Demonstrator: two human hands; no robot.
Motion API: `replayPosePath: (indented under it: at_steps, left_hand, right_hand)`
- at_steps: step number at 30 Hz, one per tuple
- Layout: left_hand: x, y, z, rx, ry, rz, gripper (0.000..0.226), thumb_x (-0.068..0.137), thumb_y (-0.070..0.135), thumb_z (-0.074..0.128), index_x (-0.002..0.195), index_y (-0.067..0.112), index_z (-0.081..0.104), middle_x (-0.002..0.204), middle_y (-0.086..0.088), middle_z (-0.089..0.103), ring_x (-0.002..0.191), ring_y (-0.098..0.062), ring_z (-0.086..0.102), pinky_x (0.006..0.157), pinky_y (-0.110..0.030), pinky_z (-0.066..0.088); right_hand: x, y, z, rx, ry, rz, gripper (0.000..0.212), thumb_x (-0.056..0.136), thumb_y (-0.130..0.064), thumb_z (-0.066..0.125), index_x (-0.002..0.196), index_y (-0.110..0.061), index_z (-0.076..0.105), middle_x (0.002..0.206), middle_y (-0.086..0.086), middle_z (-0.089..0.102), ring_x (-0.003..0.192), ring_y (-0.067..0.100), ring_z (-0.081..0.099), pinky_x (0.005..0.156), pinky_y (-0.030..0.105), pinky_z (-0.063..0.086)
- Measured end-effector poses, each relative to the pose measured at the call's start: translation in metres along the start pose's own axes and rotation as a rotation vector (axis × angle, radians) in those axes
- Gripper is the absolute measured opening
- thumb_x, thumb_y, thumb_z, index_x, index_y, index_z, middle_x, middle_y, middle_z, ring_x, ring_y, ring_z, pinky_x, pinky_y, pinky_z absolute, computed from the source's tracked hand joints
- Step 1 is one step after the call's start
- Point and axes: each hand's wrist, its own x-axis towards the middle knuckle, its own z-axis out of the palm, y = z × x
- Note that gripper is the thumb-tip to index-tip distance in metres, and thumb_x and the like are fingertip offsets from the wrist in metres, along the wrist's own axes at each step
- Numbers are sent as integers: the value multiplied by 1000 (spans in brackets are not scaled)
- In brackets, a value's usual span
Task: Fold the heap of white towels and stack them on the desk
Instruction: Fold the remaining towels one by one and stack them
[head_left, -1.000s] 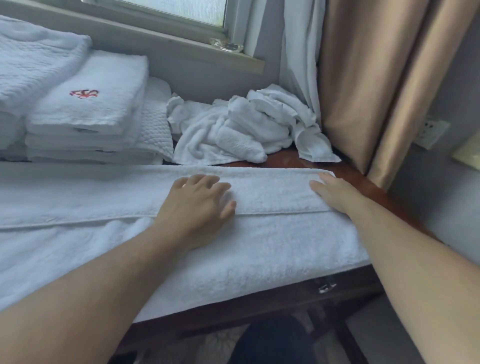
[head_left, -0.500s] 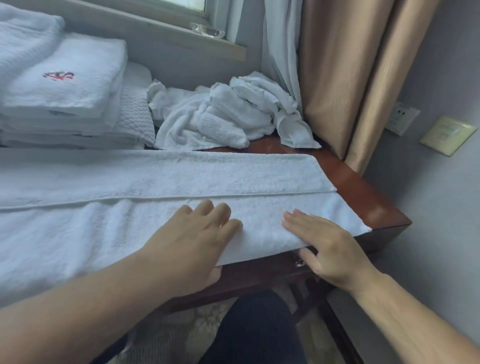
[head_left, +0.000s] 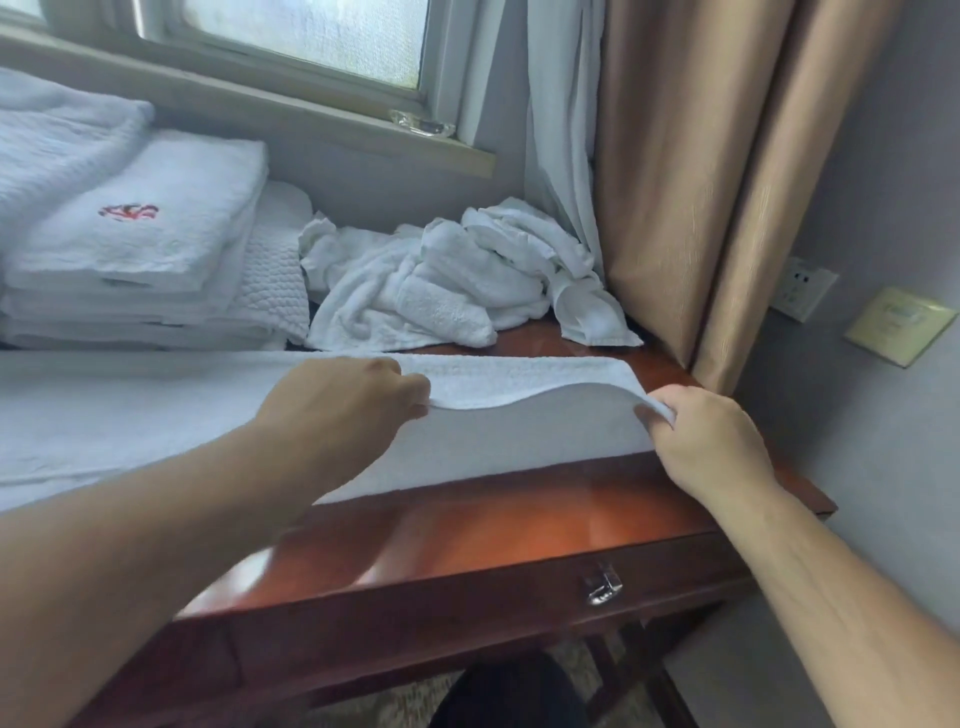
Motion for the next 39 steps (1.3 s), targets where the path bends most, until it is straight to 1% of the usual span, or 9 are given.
replayPosePath:
  at_steps: [6,11,15,18,21,23,26,32,39]
  left_hand:
    - [43,-32,7,78,-5,33,27,105,49,36,113,36,57,90,10,52,77,-21,58,59,-29,34]
    - [71,-47,22,98,-8,41,25,103,52,40,102,35,58,88,12,55,71,-17,49,53,-28,28]
    - [86,-54,40,92,7,37,36,97,59,48,84,26,44,77,11,53,62,-15,45,47,-27,22]
    - [87,-57,48,111,10,43,37,95,64,48,85,28,46,81,12,57,63,-14,45,46,-27,20]
    - [79,-57,53,65,-2,-13,33,96,62,47,103,30,54,99,12,62,77,-16,59,51,-29,27]
    - [68,-60,53,13,-2,-66,30,97,53,49,118,32,51,115,13,60,92,-19,63,57,-31,33]
    - [36,-74,47,-107,-31,-168,32,94,43,53,125,36,47,122,11,57,102,-21,62,65,-34,43]
    - [-48,-107,22,-142,-44,-340,34,88,33,61,121,32,52,126,6,58,115,-25,59,87,-38,49]
    - [-153,-149,-15,-116,-31,-567,50,80,27,69,126,28,50,120,8,58,111,-22,56,85,-33,42]
  right_hand:
    - [58,-2,5,-58,-93,71,23,97,-38,52,81,-26,63,68,-9,53,65,22,49,52,30,29]
    - [93,-3,17,-154,-223,72,25,98,-46,51,81,-31,61,78,-7,57,76,24,55,58,31,35]
    - [105,1,33,-217,-249,110,23,96,-47,53,83,-29,60,87,-4,62,77,22,54,56,30,33]
    - [103,1,44,-231,-246,149,22,92,-50,57,100,-29,58,97,-1,66,84,24,57,61,31,37]
    - [94,-4,52,-309,-78,154,61,82,-49,75,128,-21,47,115,10,64,105,34,59,85,45,45]
    - [80,-18,56,-286,66,94,64,74,-40,84,125,-15,55,113,14,60,103,39,55,89,50,41]
    - [50,-63,64,42,169,-97,34,80,-28,76,109,-12,69,107,9,64,102,37,59,90,49,40]
    - [-9,-201,65,463,-151,-385,36,85,-39,55,105,-16,74,125,3,66,119,25,59,100,40,36]
    - [-53,-313,48,500,-285,-709,35,92,-42,55,113,-17,69,118,1,65,115,22,56,99,39,39]
